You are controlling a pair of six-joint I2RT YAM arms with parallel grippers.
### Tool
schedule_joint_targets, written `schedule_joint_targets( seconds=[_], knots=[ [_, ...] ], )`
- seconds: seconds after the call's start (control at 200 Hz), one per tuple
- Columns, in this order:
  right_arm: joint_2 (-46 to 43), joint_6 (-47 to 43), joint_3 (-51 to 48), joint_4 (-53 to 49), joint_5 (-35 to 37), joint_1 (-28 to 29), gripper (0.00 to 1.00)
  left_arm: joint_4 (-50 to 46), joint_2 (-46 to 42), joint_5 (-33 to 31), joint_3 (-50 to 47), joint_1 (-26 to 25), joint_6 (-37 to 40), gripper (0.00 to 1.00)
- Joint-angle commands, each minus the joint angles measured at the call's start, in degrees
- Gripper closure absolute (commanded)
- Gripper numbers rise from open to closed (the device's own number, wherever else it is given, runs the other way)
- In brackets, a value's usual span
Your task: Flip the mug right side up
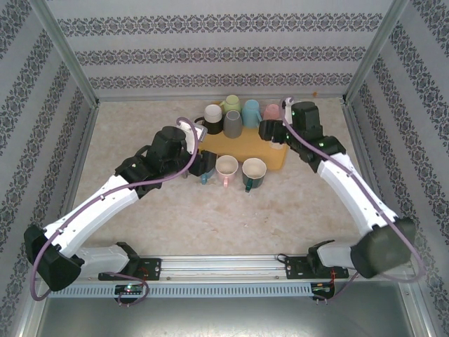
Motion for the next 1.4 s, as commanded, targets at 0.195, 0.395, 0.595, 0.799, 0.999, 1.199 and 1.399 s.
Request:
schedule_joint_targets(
  seconds=[0.195, 0.395, 0.595, 0.799, 0.999, 1.199, 1.399],
  knots=[
    [21.82, 9.70, 10.06, 12.08, -14.66, -13.74, 0.16, 7.25, -3.80, -1.06, -6.58, 0.11, 3.76, 0.42],
    [33.78, 11.00, 17.62, 15.47, -22.64, -17.28, 0.14, 7.96, -3.69, -3.59, -7.82, -1.53, 6.16, 0.42],
    [39.63, 11.48, 22.15, 14.43, -24.13, -17.66, 0.13, 8.63, -3.36, -3.86, -8.20, -1.53, 6.54, 0.42],
    [39.38, 12.50, 19.77, 16.06, -23.54, -17.30, 0.13, 9.12, -2.48, -3.19, -7.82, -1.53, 6.20, 0.42],
    [36.93, 12.82, 16.28, 15.56, -22.18, -17.21, 0.13, 9.86, -3.09, -2.16, -7.87, -1.51, 5.14, 0.42],
    [34.30, 12.96, 12.98, 15.20, -22.22, -17.05, 0.13, 10.23, -3.93, -1.87, -7.98, -1.53, 4.64, 0.42],
    [30.80, 12.96, 9.29, 14.49, -21.35, -16.04, 0.13, 10.11, -4.54, -1.60, -7.79, -1.53, 4.36, 0.42]
  ],
)
